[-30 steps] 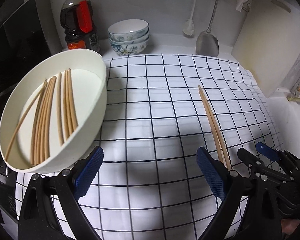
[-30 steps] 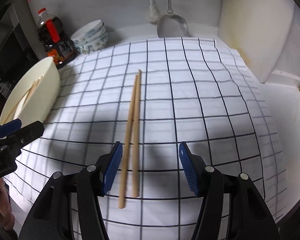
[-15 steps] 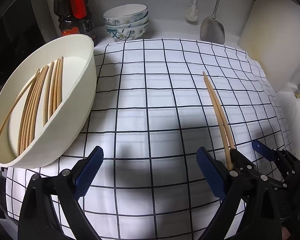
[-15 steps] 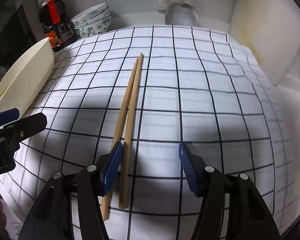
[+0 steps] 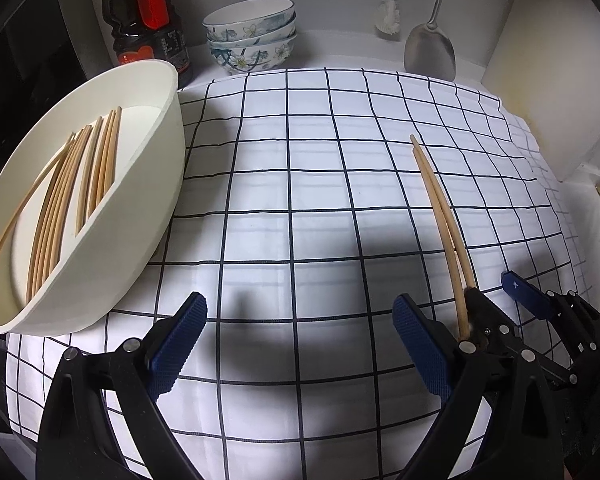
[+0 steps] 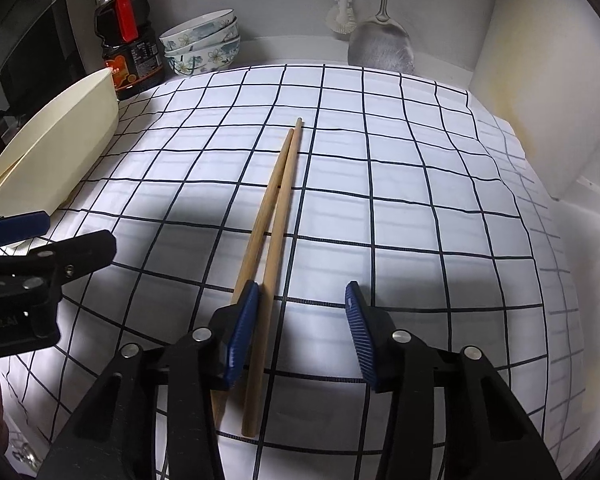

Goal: Organize utensils
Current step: 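Close the right gripper on one chopstick while the left gripper grasps the other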

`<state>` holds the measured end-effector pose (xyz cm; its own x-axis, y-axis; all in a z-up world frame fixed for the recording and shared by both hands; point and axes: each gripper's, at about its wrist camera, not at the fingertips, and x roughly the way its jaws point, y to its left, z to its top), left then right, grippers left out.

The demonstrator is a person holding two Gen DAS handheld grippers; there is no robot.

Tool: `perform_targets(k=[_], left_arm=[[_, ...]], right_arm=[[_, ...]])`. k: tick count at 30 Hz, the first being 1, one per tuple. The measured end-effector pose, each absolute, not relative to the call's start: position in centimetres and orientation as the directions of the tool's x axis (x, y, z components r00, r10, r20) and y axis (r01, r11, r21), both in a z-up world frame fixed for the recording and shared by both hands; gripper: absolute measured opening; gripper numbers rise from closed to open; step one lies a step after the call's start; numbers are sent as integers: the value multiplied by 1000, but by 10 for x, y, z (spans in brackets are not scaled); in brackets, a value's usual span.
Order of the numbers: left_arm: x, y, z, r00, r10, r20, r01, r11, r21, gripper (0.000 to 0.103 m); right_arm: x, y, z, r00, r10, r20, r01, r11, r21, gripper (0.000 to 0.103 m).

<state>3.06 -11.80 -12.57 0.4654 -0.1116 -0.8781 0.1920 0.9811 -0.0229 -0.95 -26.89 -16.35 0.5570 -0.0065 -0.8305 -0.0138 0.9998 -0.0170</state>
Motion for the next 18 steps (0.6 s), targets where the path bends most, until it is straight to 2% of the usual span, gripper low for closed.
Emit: perform_targets(k=[5, 6, 18], left_arm=[[32, -128, -127, 471, -112, -875, 205, 979, -15, 92], [33, -130, -127, 471, -113, -875, 208, 978, -14, 92], [39, -171, -134, 476, -154, -866, 266, 964, -25, 92]], right_arm=[[-8, -277, -163, 566, -9, -825, -10, 1000, -18, 10], [-8, -279, -163, 566, -11, -824, -6, 1000, -17, 8], [-19, -322, -162, 573, -43, -819, 80, 997, 3, 7]])
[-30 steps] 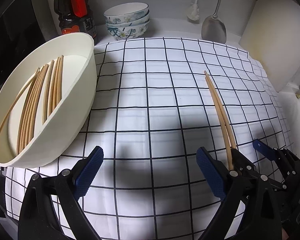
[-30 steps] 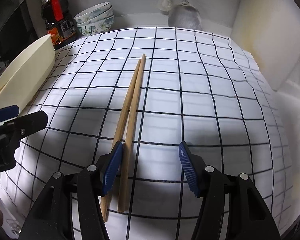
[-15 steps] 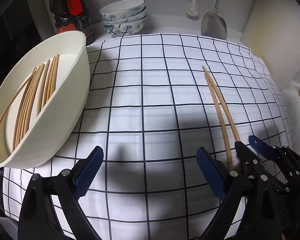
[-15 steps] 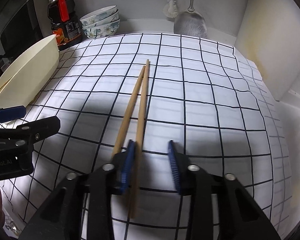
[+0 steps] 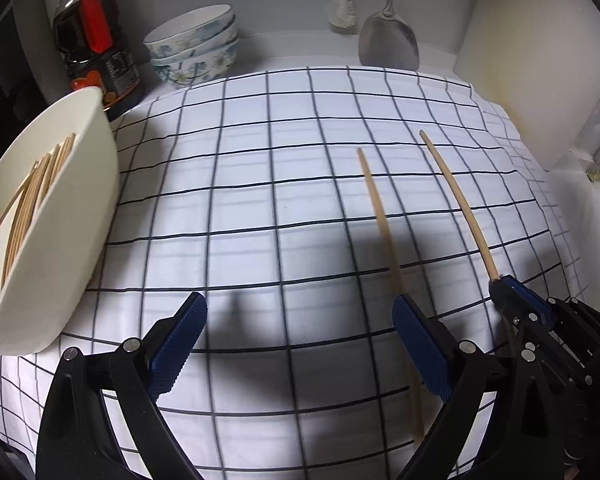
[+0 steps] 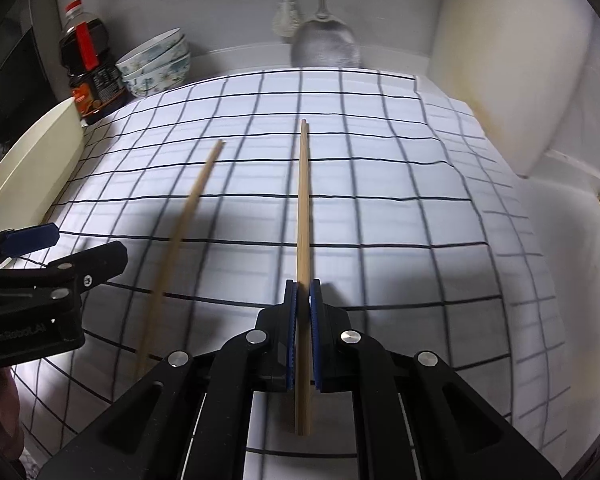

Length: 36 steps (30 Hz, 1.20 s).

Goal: Organize utensils
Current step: 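Close the right gripper on one chopstick while the left gripper grasps the other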

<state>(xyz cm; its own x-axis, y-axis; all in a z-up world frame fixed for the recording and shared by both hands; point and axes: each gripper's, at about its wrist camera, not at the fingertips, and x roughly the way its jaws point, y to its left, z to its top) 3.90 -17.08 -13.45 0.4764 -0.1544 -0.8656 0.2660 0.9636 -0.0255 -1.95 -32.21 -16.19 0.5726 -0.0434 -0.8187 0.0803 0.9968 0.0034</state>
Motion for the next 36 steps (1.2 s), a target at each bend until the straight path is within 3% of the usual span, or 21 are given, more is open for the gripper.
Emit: perform_targets(k=[14, 15, 17, 19, 25, 28, 30, 32, 33, 36], left_arm=[[35, -202, -156, 475, -146, -868, 317, 948, 14, 92], [35, -203, -157, 478, -147, -866, 316, 949, 14, 92], [36, -204, -157, 483, -152, -862, 318, 948, 10, 92], [35, -204, -157, 487, -164, -858, 321, 947, 0, 88], [31, -207, -154, 501, -190, -844, 349, 937, -4, 70], [30, -208, -152, 507, -202, -838, 364, 932, -5, 56], [29, -209, -151, 508, -210, -836, 374, 927, -6, 39], [29, -210, -150, 506, -216, -835, 381, 924, -8, 29], [29, -211, -150, 504, -219, -835, 386, 922, -9, 18], [29, -212, -150, 497, -223, -839, 398, 917, -8, 8]], right_arm=[[-27, -339, -161, 576, -46, -816, 87, 996, 6, 8], [-27, -340, -161, 577, -49, -816, 87, 996, 1, 10], [-25, -340, -161, 579, -39, -814, 79, 997, 8, 27], [-23, -340, -161, 579, -33, -815, 70, 997, 10, 35], [-11, -337, -161, 573, -52, -818, 50, 998, -28, 35], [-5, -336, -162, 576, -56, -816, 47, 998, -36, 35], [-3, -334, -162, 579, -56, -814, 43, 998, -38, 30], [-3, -333, -162, 582, -57, -812, 40, 998, -41, 14], [-2, -332, -162, 581, -62, -812, 39, 998, -49, 11], [-1, -334, -162, 577, -59, -814, 51, 998, -37, 7]])
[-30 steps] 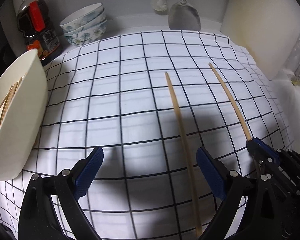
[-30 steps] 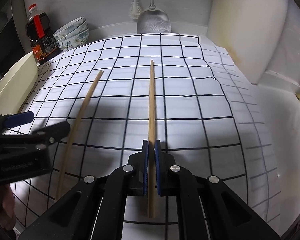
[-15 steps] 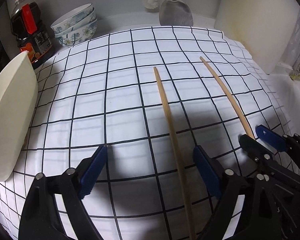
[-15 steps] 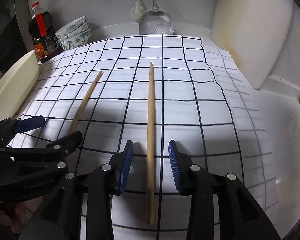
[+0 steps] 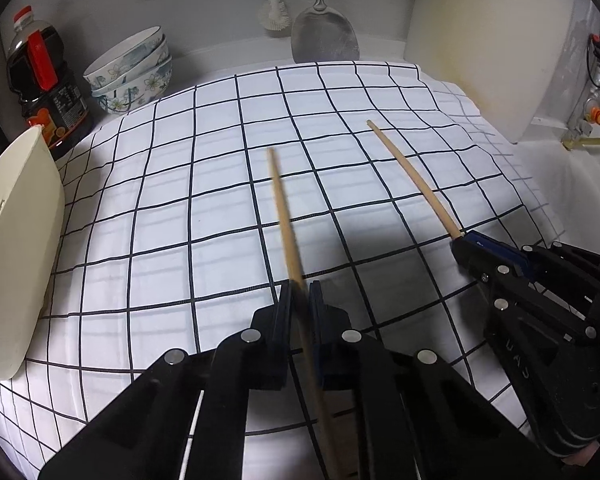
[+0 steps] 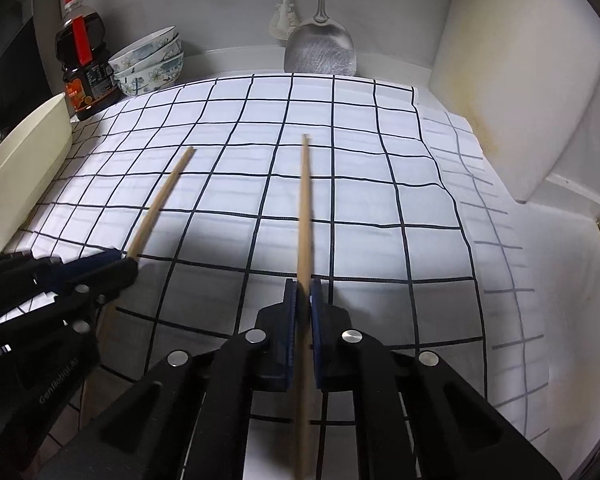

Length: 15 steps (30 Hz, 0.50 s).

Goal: Organize utensils
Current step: 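Close the right gripper on one chopstick while the left gripper grasps the other, then carry the held chopsticks with both grippers over the white basin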

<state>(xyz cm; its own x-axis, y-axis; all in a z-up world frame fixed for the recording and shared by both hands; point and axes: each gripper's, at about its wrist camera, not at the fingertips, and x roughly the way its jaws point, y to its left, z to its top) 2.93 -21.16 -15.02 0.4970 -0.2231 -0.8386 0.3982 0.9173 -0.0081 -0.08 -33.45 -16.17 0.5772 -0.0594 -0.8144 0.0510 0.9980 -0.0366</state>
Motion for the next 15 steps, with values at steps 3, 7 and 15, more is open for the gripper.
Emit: perform_targets(k=[3, 7, 15], left_arm=[[30, -210, -150, 484, -222, -846, 403, 915, -10, 7], [30, -202, -148, 454, -217, -864, 404, 915, -17, 7], [25, -169, -113, 471, -245, -847, 412, 910, -34, 7]], right_arm=[[-1, -337, -161, 571, -44, -820, 70, 998, -5, 7], [-6, -343, -159, 556, 9, -831, 113, 990, 87, 6], [-21, -323, -132, 570, 39, -821, 138, 980, 142, 6]])
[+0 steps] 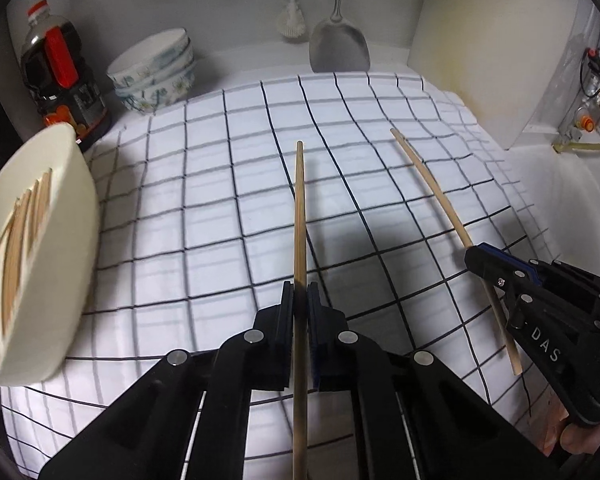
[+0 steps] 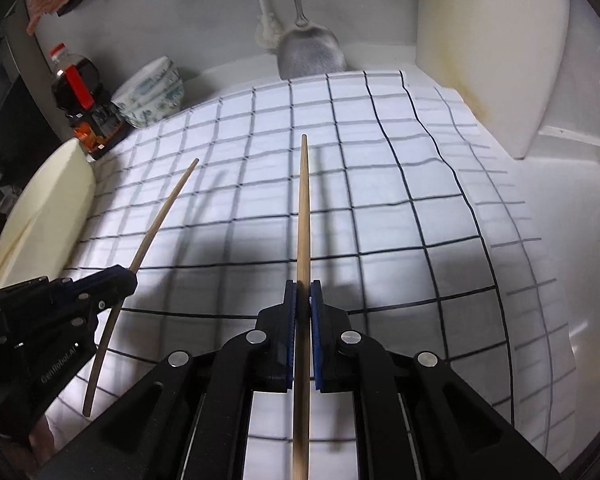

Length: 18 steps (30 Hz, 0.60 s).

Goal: Organize utensils
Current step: 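Carry the held chopsticks with both grippers over the white basin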

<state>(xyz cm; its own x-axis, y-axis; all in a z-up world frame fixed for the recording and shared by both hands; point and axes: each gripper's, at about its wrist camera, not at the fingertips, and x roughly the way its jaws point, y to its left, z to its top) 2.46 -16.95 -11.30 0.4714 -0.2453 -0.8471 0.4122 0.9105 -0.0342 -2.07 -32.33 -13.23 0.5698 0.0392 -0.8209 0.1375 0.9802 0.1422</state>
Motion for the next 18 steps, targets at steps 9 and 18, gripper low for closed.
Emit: perform_targets(k=[9, 18], left_arm=[[28, -104, -47, 557, -282, -781, 385, 921, -58, 7], [52, 3, -19, 632, -200, -749, 233, 970, -62, 7]], right_arm=[[-16, -266, -71, 634, 86, -769, 57, 986, 158, 6], [24, -183, -34, 664, 193, -722, -91, 980, 178, 7]])
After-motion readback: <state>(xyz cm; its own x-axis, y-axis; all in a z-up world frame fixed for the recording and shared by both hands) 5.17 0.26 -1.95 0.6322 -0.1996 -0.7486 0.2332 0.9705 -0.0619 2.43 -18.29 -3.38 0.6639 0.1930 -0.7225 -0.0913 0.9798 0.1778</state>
